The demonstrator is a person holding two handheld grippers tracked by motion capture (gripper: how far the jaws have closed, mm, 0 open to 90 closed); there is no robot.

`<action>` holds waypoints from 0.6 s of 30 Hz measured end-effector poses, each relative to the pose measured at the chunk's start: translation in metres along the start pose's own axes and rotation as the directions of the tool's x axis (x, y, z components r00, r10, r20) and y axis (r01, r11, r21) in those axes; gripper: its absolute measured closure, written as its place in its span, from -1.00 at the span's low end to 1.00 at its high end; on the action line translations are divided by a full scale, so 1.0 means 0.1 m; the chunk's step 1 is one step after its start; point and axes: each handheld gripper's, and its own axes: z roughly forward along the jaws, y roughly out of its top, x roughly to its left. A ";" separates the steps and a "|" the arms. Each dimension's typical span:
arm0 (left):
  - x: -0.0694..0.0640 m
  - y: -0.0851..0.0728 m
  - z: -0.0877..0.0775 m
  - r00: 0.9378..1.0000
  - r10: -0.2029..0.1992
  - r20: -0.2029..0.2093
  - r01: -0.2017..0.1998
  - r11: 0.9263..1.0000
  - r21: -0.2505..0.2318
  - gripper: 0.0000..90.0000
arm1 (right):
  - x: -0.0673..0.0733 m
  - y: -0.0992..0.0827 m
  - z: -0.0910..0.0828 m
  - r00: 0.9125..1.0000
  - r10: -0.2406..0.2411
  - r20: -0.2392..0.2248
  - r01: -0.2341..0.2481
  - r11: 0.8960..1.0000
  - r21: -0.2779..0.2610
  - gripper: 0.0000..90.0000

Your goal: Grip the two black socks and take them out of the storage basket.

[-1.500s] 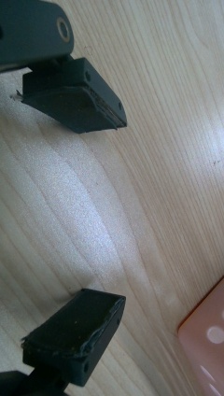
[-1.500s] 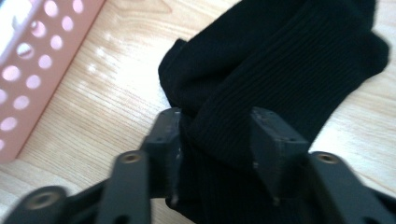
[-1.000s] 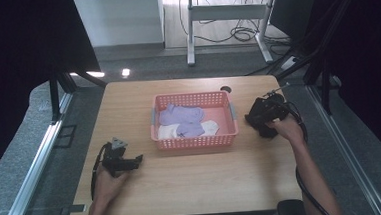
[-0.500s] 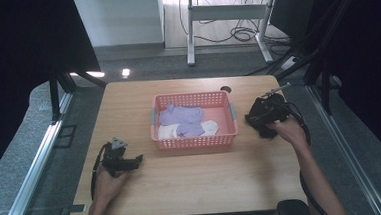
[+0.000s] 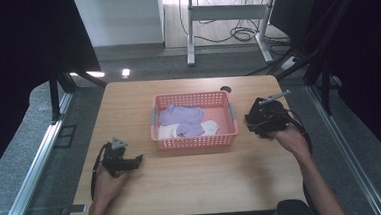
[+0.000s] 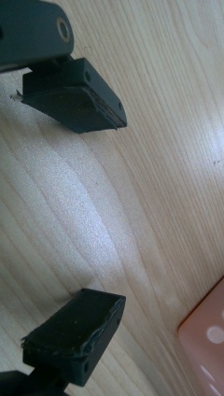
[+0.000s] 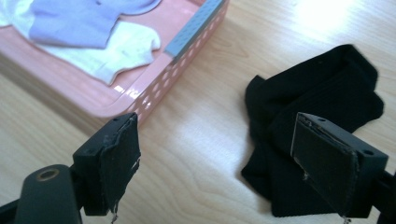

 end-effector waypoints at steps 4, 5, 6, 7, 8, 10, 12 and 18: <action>0.00 0.00 0.00 1.000 0.001 0.000 -0.001 1.000 0.004 -0.70 | 0.09 -0.08 0.03 1.000 -0.021 -0.004 0.021 1.000 0.006 -0.68; 0.00 0.00 0.00 1.000 0.001 0.000 -0.001 1.000 0.004 -0.70 | 0.12 -0.11 0.04 1.000 -0.030 -0.007 0.030 1.000 0.011 -0.68; 0.00 0.00 0.00 1.000 0.001 -0.001 -0.001 1.000 0.003 -0.70 | 0.14 -0.13 0.06 0.999 -0.035 -0.011 0.036 0.999 0.016 -0.68; 0.00 0.00 0.00 1.000 0.001 -0.001 -0.001 1.000 0.003 -0.70 | 0.17 -0.15 0.08 0.999 -0.041 -0.015 0.041 0.999 0.020 -0.68; 0.00 0.00 0.00 1.000 0.000 0.000 0.000 1.000 0.002 -0.70 | 0.19 -0.18 0.10 0.999 -0.047 -0.015 0.048 0.999 0.025 -0.68; 0.00 0.00 0.00 1.000 0.000 0.000 0.000 1.000 0.002 -0.70 | 0.24 -0.23 0.14 0.998 -0.057 -0.022 0.058 0.998 0.030 -0.68; 0.00 0.00 0.00 1.000 0.001 0.000 -0.001 1.000 0.002 -0.70 | 0.27 -0.25 0.16 0.998 -0.059 -0.029 0.060 0.998 0.030 -0.68; 0.00 0.00 0.00 1.000 0.000 0.000 0.000 1.000 0.003 -0.70 | 0.45 -0.44 0.35 0.995 -0.084 -0.057 0.087 0.995 0.054 -0.69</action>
